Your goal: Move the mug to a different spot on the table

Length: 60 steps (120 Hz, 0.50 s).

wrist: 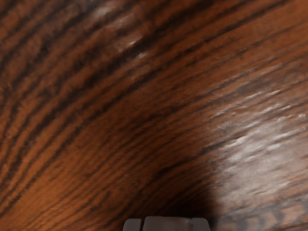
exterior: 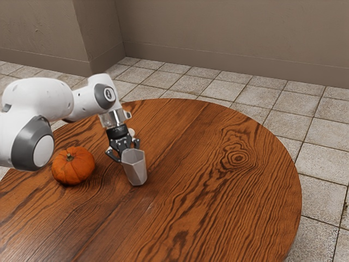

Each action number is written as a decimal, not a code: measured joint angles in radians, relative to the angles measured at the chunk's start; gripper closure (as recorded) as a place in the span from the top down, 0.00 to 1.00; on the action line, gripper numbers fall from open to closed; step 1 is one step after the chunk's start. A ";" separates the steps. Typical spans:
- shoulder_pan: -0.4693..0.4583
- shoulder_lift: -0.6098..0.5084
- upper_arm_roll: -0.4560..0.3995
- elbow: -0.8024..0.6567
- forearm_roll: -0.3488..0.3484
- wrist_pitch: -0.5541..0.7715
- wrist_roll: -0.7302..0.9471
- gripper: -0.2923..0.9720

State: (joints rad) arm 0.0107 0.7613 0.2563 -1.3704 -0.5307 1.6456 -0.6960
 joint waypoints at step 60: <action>0.008 0.007 0.001 -0.003 -0.010 0.061 0.005 0.63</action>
State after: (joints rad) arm 0.0189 0.7678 0.2576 -1.3732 -0.5410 1.7070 -0.6906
